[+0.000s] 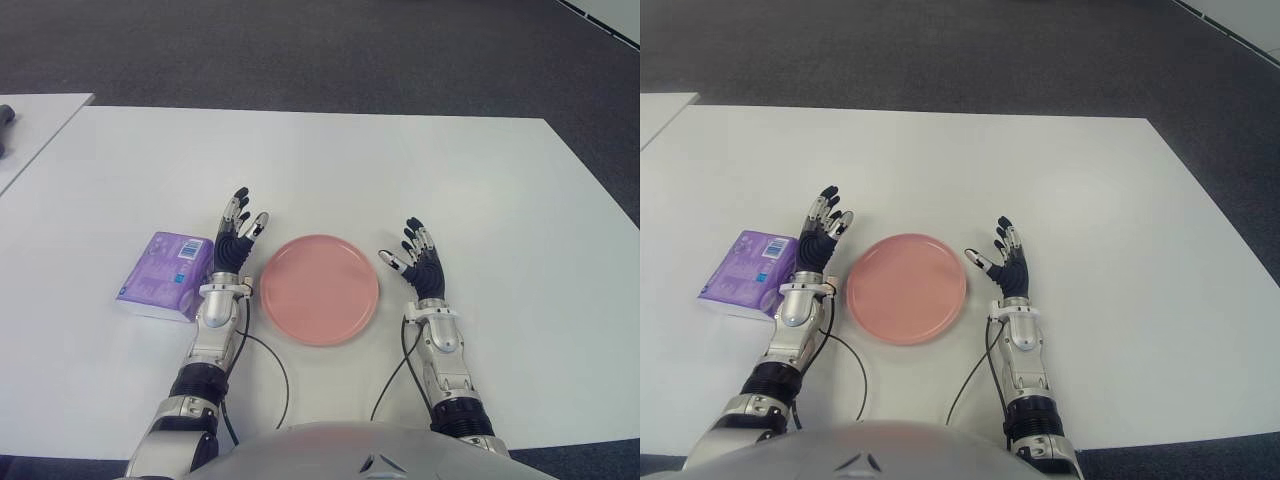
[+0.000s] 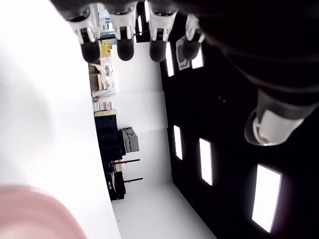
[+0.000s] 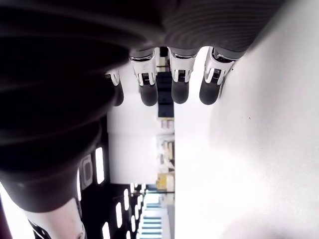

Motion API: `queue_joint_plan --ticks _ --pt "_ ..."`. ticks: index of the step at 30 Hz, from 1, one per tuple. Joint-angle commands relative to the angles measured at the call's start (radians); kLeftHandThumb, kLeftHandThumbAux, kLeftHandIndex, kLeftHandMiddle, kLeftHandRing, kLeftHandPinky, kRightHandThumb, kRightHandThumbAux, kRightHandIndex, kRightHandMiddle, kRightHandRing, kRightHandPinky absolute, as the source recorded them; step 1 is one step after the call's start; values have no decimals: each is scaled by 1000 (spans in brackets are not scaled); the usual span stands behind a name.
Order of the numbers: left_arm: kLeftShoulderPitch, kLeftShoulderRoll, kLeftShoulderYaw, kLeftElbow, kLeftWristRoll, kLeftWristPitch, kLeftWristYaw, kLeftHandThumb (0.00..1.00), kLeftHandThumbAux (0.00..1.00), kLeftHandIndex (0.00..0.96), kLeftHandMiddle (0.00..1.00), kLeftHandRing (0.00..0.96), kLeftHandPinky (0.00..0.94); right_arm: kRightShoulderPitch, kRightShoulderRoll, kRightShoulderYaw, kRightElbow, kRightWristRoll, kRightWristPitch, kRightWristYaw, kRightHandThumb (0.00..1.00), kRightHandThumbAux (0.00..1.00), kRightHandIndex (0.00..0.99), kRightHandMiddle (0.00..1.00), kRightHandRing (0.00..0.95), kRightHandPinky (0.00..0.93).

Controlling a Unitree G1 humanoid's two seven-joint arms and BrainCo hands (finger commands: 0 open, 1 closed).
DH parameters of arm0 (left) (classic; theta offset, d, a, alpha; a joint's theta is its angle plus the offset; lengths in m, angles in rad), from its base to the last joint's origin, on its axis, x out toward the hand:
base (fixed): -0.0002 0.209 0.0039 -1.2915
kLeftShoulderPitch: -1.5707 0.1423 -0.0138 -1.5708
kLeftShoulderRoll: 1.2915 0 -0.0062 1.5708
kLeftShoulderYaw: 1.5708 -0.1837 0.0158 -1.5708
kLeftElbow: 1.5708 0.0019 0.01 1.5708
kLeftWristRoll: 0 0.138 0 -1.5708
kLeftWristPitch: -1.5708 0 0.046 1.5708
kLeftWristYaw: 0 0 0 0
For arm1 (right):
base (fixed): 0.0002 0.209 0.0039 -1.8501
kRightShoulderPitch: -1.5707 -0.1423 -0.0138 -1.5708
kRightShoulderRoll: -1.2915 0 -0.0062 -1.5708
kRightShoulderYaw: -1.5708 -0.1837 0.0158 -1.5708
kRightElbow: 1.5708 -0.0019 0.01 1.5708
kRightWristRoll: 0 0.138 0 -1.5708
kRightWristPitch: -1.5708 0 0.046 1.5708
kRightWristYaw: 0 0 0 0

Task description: Put the tissue paper into the plate.

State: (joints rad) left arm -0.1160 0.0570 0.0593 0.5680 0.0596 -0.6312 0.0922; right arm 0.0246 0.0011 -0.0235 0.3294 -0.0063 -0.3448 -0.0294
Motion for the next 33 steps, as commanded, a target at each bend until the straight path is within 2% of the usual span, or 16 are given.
queue_joint_plan --ticks 1,11,17,21,24,26,28,31,33 --pt "11 1 -3 1 7 12 -2 0 485 0 0 0 0 35 7 5 28 2 39 8 45 802 44 22 29 76" --pt "9 4 -7 4 7 7 -10 0 481 0 0 0 0 37 12 3 31 13 23 18 41 810 44 24 29 70" --pt "5 18 -11 -52 22 48 -10 0 461 0 0 0 0 28 17 0 52 15 12 13 37 810 40 22 25 67" --pt "-18 50 -8 -163 47 129 -12 0 463 0 0 0 0 21 21 0 69 6 1 1 34 804 37 20 23 69" --pt "-1 76 -14 -311 88 205 -18 0 468 0 0 0 0 20 23 3 73 -2 -4 -5 33 802 37 19 23 71" --pt "57 116 -17 -546 183 334 -43 21 459 0 0 0 0 24 23 6 67 -3 -4 -3 39 798 37 19 22 67" --pt "93 144 -15 -688 240 431 -71 38 451 0 0 0 0 25 23 8 66 -2 -3 1 45 796 38 19 21 64" --pt "116 167 -11 -785 271 516 -101 63 436 0 0 0 0 21 25 9 71 -1 -3 2 50 795 39 19 21 62" --pt "144 215 9 -926 361 622 -174 73 428 0 0 0 0 19 27 9 76 5 0 8 52 793 39 18 20 61"
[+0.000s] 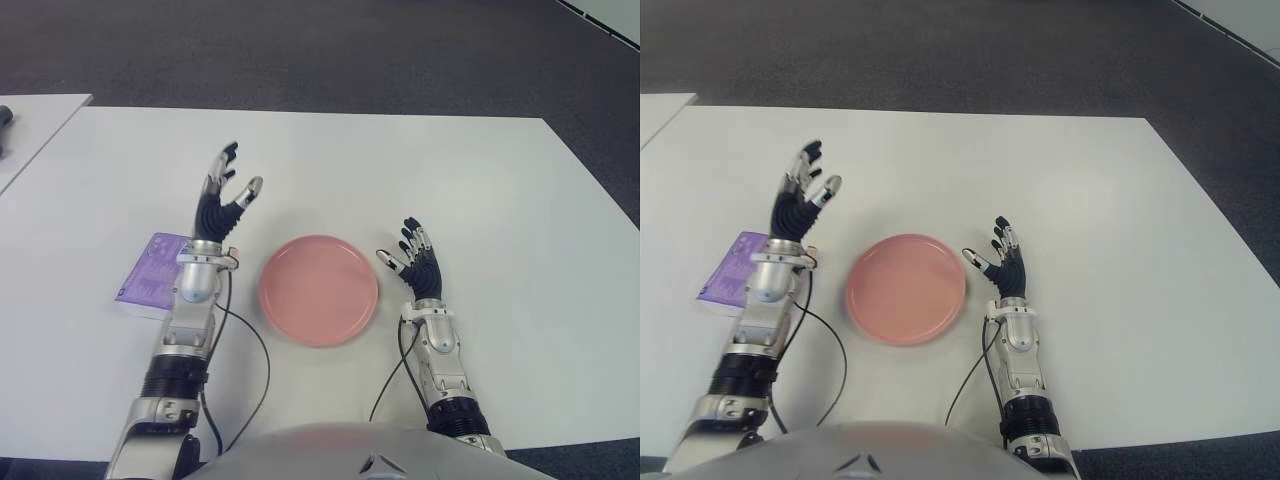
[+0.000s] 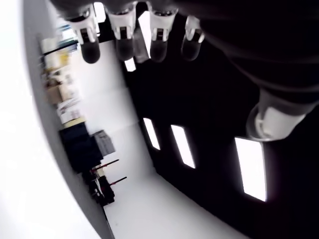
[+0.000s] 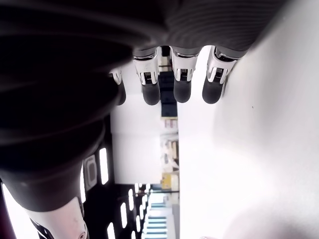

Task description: Put the tissue paper into the plate.

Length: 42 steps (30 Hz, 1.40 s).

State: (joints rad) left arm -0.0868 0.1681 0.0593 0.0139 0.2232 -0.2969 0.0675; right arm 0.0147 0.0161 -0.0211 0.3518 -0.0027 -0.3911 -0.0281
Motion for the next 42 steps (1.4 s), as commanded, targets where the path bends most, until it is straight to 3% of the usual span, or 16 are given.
queue_joint_plan --ticks 1,3,9,14,21,27,32,42 --pt "122 123 16 -423 233 330 -177 85 412 0 0 0 0 27 12 7 56 3 48 8 52 789 38 17 19 59" --pt "115 149 21 -472 279 382 -211 97 388 0 0 0 0 22 13 7 62 4 50 10 53 785 37 16 18 57" --pt "82 184 -4 -496 398 443 -221 104 342 0 0 0 0 13 17 10 76 1 51 11 67 779 38 16 17 58" --pt "27 271 -13 -471 497 465 -244 104 305 0 0 0 0 7 22 13 94 -3 41 9 86 778 37 17 18 60" --pt "25 355 -20 -467 590 470 -266 101 280 0 0 0 0 -6 20 12 131 -6 12 9 98 788 36 20 17 67" --pt "103 453 23 -508 649 441 -311 81 287 0 0 0 0 -24 14 13 208 -18 -81 9 70 799 39 17 10 77" --pt "247 505 86 -548 701 431 -328 62 290 0 0 0 0 -48 8 8 285 -2 -140 38 53 801 39 9 3 74" --pt "394 507 95 -653 908 516 -501 84 304 0 0 0 0 -82 6 -8 367 22 -184 84 43 795 32 0 0 60"
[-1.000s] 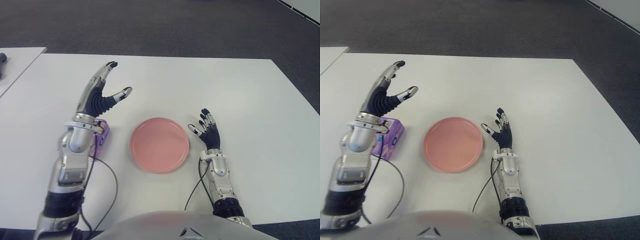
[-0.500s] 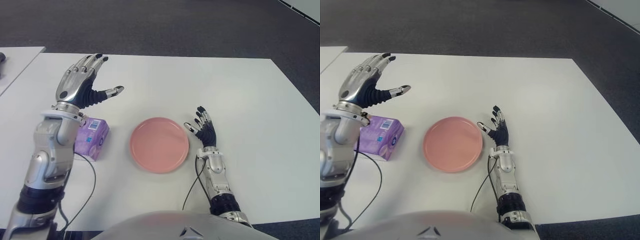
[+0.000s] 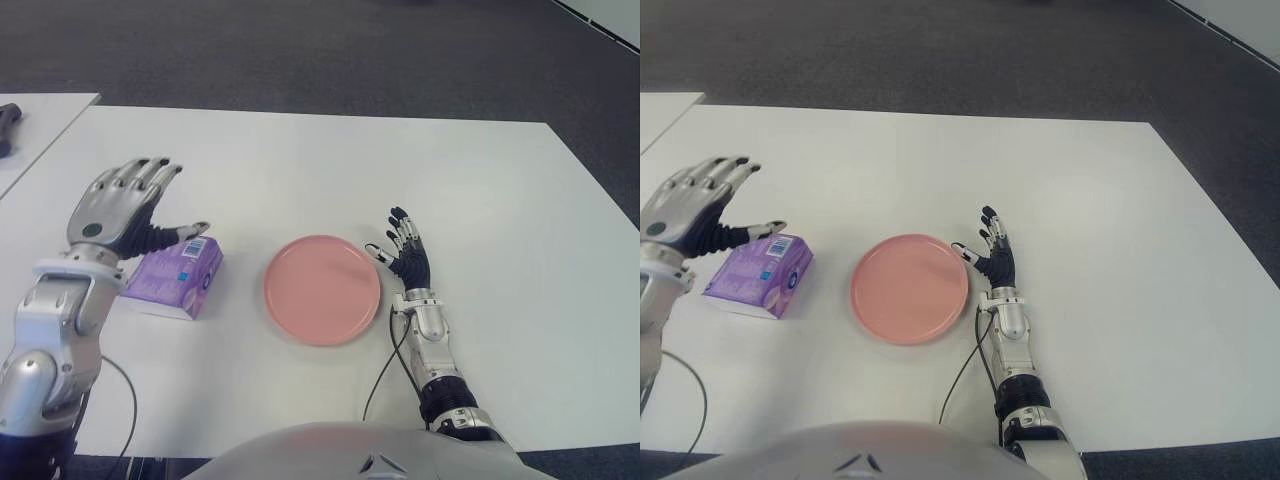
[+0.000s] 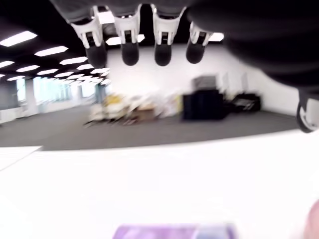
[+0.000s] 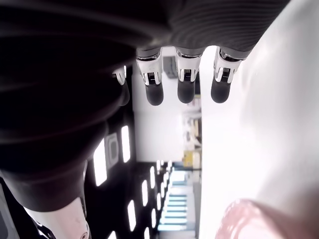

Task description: Put the tissue paper into the plate.

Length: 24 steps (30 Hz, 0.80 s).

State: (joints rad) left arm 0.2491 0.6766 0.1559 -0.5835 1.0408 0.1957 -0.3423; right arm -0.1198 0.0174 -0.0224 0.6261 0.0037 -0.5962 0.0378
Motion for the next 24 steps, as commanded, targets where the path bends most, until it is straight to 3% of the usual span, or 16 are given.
queue_joint_plan --ticks 1,6,11,24 --pt "73 -4 -2 -68 113 30 -115 89 308 0 0 0 0 50 4 -8 98 17 18 22 38 799 31 0 0 60" --pt "152 -28 6 -108 232 58 -240 101 315 0 0 0 0 47 13 -11 92 26 59 33 30 819 32 0 0 64" --pt "223 -66 15 -116 285 56 -257 108 306 0 0 0 0 22 17 -30 132 66 44 77 27 830 33 2 0 65" --pt "320 -184 1 -159 441 38 -322 124 260 0 0 0 0 -23 27 -79 232 97 0 124 33 828 38 13 7 75"
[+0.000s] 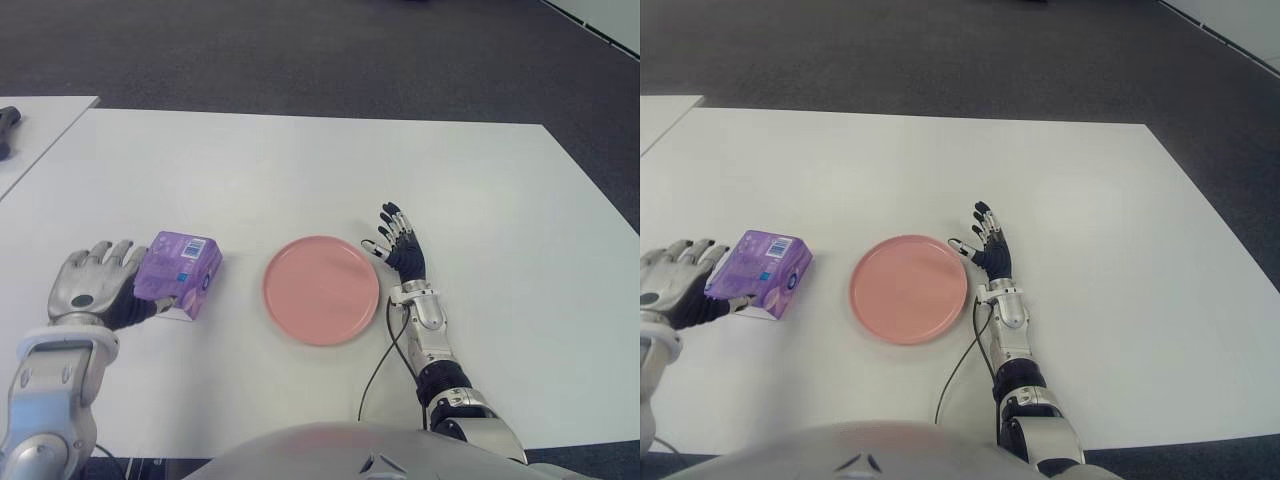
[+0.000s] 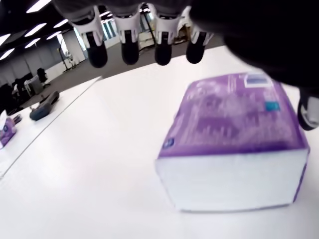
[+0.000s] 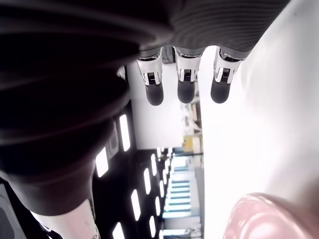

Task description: Put the tissue paper into the plate.

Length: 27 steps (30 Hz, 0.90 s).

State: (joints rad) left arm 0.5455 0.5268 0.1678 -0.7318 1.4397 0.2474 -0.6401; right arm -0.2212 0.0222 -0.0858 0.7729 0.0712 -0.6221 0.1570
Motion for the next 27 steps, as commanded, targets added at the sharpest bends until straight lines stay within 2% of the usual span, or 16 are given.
queue_joint_plan --ticks 1,8,21,27 --pt "27 -42 -10 -12 47 -17 -23 124 256 0 0 0 0 80 26 -16 76 29 29 4 37 826 39 14 9 75" --pt "66 -92 -14 -10 78 -38 8 124 237 0 0 0 0 75 36 -32 87 45 14 19 64 808 43 20 15 86" --pt "57 -139 -29 32 116 -62 79 108 252 0 0 0 0 84 57 -46 74 58 -3 53 68 818 44 19 17 85" --pt "53 -157 -35 32 112 -67 122 111 263 0 0 0 0 74 47 -60 97 60 -13 67 60 817 40 14 12 82"
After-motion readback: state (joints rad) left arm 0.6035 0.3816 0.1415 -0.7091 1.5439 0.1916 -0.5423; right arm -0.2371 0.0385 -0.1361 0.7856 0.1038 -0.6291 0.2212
